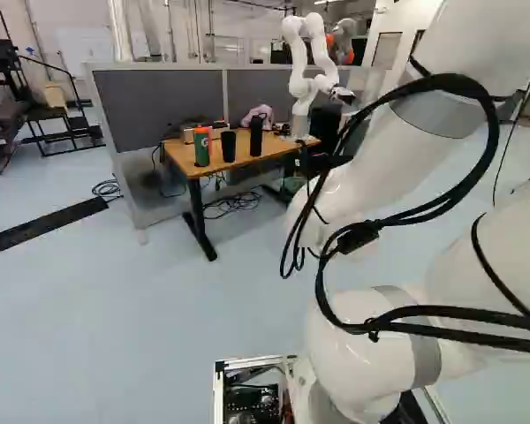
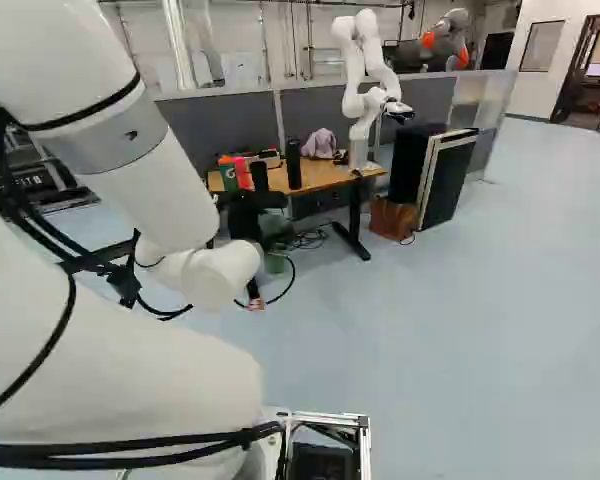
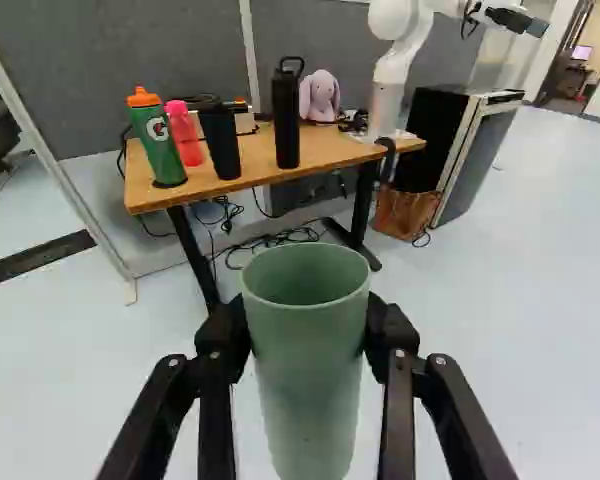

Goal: Place the green cup on the table

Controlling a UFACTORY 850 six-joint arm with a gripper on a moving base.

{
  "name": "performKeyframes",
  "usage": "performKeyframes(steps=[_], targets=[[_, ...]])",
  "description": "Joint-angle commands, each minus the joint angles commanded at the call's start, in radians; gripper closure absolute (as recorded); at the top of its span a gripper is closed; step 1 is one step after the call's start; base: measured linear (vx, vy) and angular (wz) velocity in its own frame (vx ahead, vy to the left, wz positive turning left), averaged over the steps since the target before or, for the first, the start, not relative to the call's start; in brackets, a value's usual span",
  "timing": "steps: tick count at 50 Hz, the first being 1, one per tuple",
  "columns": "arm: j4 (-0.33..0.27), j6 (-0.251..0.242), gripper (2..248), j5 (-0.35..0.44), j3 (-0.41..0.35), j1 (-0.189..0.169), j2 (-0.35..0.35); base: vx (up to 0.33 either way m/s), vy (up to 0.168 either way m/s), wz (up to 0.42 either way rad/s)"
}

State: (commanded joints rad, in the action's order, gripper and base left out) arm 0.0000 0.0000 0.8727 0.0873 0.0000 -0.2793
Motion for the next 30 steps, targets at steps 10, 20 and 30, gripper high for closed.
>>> performKeyframes(steps=[10,20,30], targets=[[0.0,0.0,123,0.0,0.0,0.0,0.0,0.089,-0.013,-0.094],[0.0,0.0,123,0.0,0.0,0.0,0.0,0.25,0.004,-0.028],[0.0,0.0,123,0.0,0.0,0.0,0.0,0.295,-0.12,0.033]])
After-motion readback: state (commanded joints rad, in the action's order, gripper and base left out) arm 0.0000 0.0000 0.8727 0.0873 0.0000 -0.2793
